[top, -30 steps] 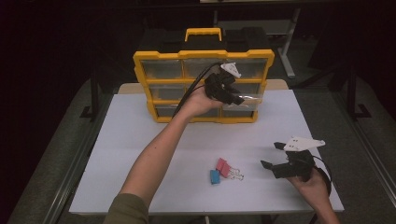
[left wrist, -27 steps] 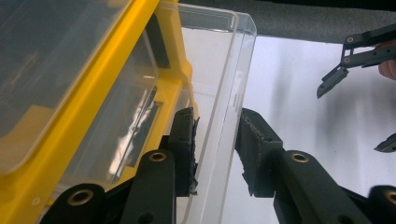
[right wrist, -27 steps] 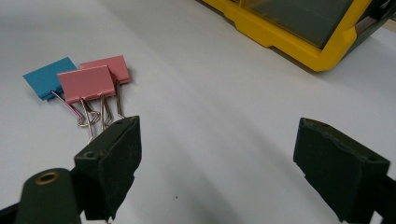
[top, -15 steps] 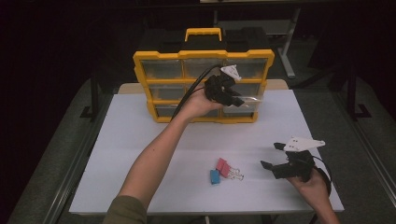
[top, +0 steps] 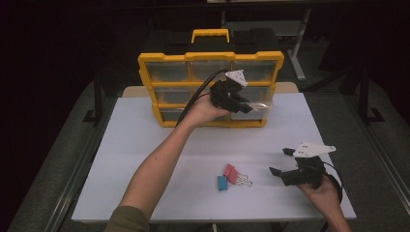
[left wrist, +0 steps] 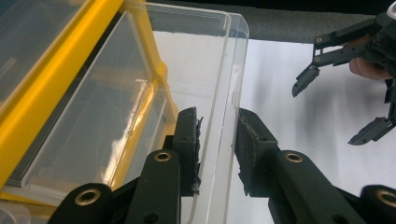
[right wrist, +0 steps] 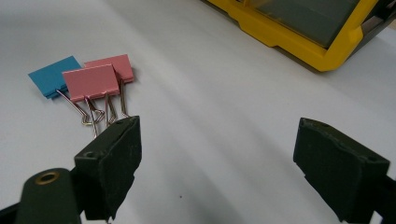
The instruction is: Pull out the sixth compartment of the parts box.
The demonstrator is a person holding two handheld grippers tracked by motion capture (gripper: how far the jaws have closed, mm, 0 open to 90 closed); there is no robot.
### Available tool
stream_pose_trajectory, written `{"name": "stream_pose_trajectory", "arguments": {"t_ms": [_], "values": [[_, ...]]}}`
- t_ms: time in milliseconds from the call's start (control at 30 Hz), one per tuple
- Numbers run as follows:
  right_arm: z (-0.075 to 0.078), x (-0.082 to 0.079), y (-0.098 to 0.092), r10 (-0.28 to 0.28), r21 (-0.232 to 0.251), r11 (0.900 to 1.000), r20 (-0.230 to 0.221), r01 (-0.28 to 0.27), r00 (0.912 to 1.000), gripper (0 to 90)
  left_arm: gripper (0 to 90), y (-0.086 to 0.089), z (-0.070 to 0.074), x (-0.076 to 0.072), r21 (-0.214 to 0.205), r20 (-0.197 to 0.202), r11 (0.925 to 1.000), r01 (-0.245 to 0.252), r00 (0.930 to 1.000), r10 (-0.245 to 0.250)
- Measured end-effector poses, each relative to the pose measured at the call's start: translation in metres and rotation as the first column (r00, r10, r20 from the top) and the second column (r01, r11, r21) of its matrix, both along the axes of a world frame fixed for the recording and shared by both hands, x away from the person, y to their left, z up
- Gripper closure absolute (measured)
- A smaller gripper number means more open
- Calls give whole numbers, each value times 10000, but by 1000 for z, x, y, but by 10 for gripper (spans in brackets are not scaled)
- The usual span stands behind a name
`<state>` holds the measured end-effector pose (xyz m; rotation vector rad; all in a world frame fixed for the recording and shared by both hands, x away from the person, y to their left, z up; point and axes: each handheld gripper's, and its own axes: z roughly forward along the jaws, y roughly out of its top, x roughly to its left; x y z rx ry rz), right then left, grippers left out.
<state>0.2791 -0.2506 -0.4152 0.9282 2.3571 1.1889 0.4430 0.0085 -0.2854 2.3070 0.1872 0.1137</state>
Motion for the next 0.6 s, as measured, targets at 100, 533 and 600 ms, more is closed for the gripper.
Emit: {"name": "stream_pose_trajectory", "arguments": {"t_ms": [100,533,600], "values": [[0,0,0,33,13,10000,22,-33,10000,143,714,1,0,-1,-14,-52,10000,27,10000,-27],[0,0,1,77,-12,10000,38,-77,10000,143,722,2,-2,-6,-160,-101,9997,195,9998,-196],[0,0,1,59,4,10000,9,-59,10000,142,722,2,-2,-7,-167,-95,9996,211,9997,-213]]}}
